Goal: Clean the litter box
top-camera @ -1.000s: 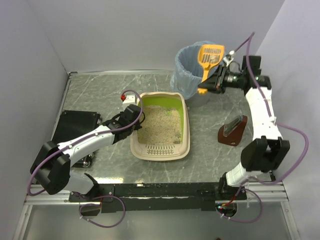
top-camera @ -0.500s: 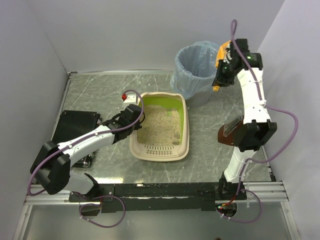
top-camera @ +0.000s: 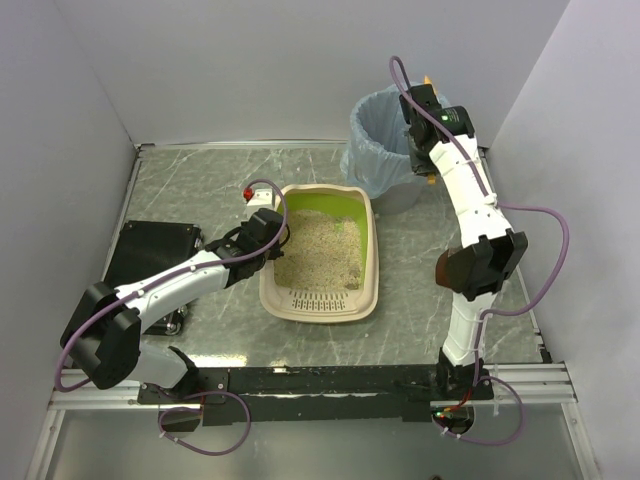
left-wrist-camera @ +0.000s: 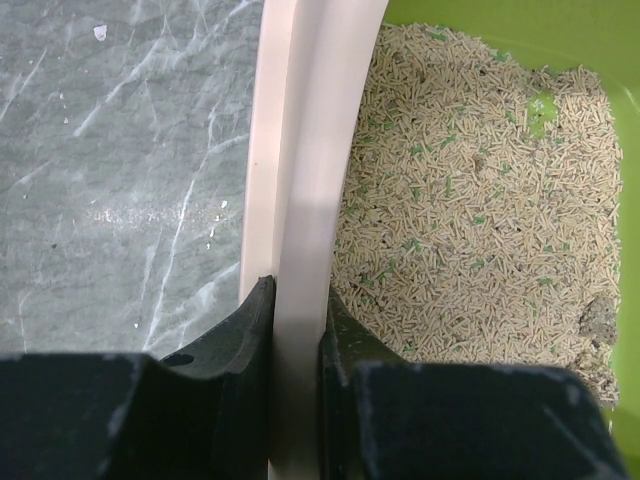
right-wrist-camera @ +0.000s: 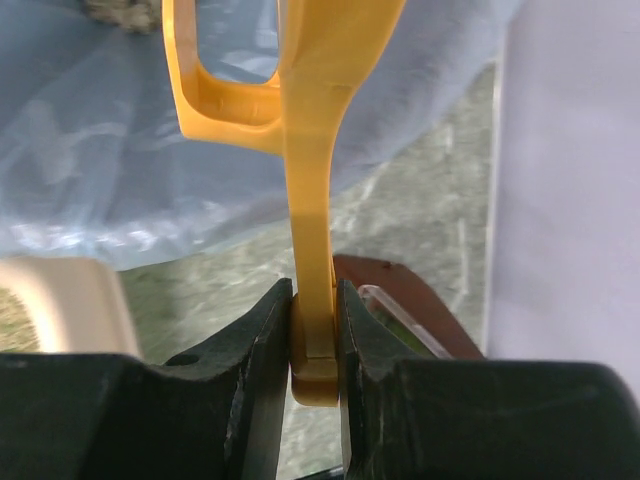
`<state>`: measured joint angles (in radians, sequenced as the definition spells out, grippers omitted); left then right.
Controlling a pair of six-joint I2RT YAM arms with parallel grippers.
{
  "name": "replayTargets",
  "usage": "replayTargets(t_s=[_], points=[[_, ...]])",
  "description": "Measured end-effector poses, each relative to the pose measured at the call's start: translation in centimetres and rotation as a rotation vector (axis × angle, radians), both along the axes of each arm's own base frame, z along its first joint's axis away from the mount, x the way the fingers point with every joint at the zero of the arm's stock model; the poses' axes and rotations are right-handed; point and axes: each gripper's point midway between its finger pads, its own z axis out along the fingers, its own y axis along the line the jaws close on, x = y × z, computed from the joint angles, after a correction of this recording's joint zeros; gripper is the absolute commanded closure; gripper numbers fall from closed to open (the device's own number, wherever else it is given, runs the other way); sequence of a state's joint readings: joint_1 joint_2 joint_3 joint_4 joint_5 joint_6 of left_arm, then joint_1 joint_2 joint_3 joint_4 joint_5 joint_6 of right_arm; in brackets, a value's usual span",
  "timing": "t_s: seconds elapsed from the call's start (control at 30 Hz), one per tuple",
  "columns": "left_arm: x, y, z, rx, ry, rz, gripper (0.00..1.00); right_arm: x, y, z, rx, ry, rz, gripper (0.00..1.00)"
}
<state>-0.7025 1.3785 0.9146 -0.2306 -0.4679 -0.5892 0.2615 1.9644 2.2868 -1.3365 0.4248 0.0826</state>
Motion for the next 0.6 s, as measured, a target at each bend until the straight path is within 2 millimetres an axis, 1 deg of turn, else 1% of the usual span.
replayTargets(t_s=[0.23, 0.3, 0.37, 0.4, 0.47, 0.6], points=[[0.0, 0.0, 0.0, -0.002, 0.0, 0.001, 0.99, -1.5, -1.1, -0.6, -0.1, 0.064, 0.05, 1.0], [0.0, 0.0, 0.0, -0.002, 0.0, 0.002, 0.99, -2.1, -1.5, -0.8, -0.17, 0.086, 0.075, 1.0], [0.0, 0.0, 0.0, -0.002, 0.0, 0.002, 0.99, -2.9, -2.3, -1.0, -0.298, 0.116, 0.104, 1.0], [0.0, 0.0, 0.0, -0.001, 0.0, 0.001, 0.99, -2.9, -2.2, -1.0, -0.315, 0.118, 0.111, 1.0], [0.0, 0.0, 0.0, -0.001, 0.0, 0.001, 0.99, -2.8, -2.6, -0.7, -0.405, 0.118, 0.121, 1.0], [0.0, 0.0, 0.0, -0.001, 0.0, 0.001, 0.99, -2.4, -2.9, 0.1, -0.452, 0.101, 0.123, 1.0]])
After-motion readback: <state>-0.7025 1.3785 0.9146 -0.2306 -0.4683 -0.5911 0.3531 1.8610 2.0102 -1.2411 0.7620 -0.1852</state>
